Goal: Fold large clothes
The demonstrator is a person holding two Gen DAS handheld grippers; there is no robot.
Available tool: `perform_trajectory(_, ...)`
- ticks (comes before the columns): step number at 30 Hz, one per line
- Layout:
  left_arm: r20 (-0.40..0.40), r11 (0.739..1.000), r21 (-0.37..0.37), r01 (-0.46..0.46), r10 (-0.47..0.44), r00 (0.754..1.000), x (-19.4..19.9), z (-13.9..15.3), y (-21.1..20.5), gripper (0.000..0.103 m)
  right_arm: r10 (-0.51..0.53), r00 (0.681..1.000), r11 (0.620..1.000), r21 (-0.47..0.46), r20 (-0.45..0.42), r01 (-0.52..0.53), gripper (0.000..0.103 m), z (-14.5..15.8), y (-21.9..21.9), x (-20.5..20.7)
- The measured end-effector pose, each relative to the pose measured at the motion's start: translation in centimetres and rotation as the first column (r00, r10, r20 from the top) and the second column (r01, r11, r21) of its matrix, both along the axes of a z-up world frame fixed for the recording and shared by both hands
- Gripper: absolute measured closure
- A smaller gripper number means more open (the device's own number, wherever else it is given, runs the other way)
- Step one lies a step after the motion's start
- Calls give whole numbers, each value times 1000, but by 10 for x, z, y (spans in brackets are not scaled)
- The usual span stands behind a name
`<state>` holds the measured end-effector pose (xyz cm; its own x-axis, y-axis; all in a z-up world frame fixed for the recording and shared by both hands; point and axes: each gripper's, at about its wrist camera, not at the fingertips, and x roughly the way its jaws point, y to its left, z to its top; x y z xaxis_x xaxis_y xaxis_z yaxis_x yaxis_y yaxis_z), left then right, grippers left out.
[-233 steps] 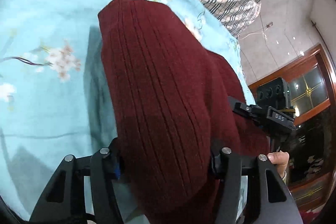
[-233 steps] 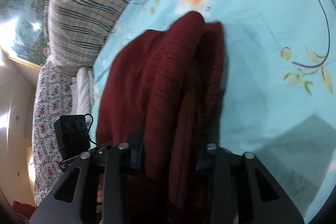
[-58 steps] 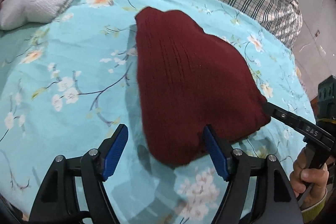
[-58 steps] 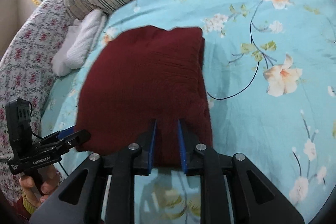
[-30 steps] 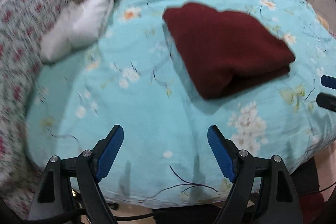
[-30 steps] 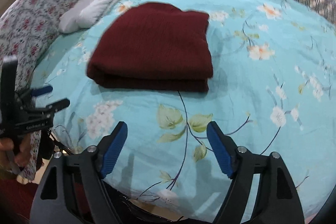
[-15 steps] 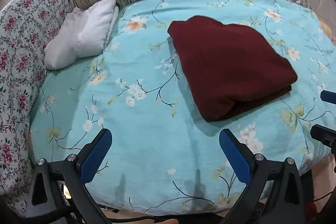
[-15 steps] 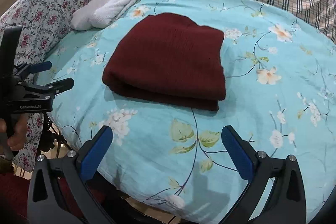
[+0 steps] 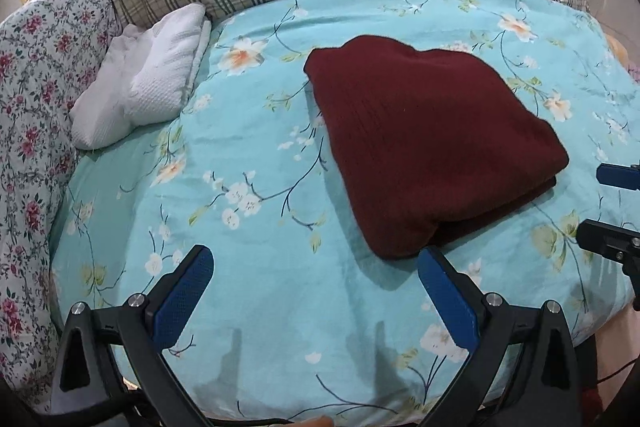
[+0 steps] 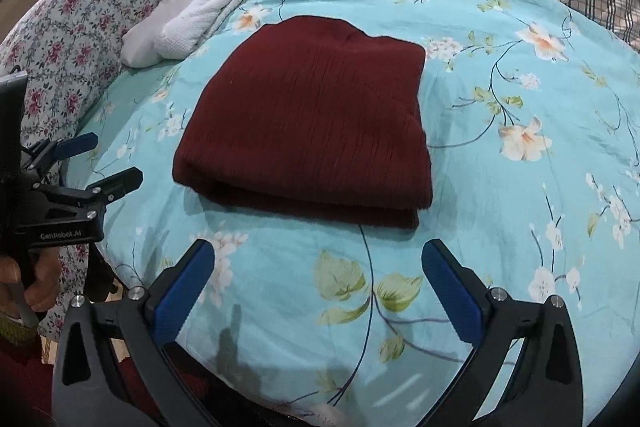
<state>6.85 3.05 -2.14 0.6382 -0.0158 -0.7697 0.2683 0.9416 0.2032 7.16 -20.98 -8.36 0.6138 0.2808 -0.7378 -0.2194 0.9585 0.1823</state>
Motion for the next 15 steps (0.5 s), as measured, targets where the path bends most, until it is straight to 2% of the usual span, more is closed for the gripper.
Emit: perform_trajectory(15,-7,999,-44,8,-8,1000,10,7,-5,1,22,1000,1000,-13,14,-22,0,12,-1,23)
